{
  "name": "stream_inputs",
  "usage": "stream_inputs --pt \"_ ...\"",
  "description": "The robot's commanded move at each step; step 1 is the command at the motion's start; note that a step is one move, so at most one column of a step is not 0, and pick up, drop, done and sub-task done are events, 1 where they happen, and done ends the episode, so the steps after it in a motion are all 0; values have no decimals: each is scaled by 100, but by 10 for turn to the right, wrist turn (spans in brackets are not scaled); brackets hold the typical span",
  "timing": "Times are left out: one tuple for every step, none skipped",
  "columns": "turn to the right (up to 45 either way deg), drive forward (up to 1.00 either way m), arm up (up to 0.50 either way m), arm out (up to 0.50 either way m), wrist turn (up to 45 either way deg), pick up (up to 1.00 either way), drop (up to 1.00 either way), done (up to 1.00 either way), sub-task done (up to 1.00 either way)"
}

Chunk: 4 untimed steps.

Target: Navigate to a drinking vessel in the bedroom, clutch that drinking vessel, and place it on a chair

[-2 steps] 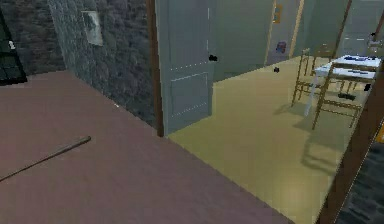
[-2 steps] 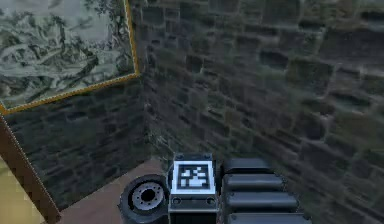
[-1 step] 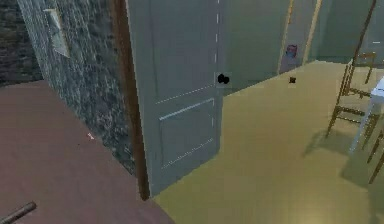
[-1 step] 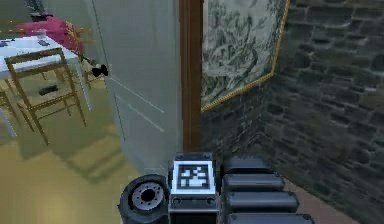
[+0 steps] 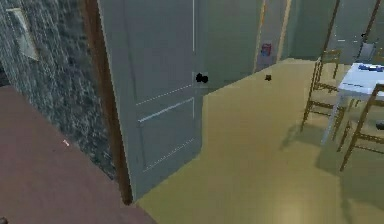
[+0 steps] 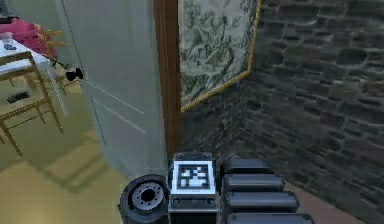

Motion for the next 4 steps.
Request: stream_inputs --pt "0 25 0 0 0 0 0 0 0" --pt "420 0 0 0 0 0 0 0 0" --pt "0 100 0 0 0 0 0 0 0" --pt "60 0 0 0 0 0 0 0 0"
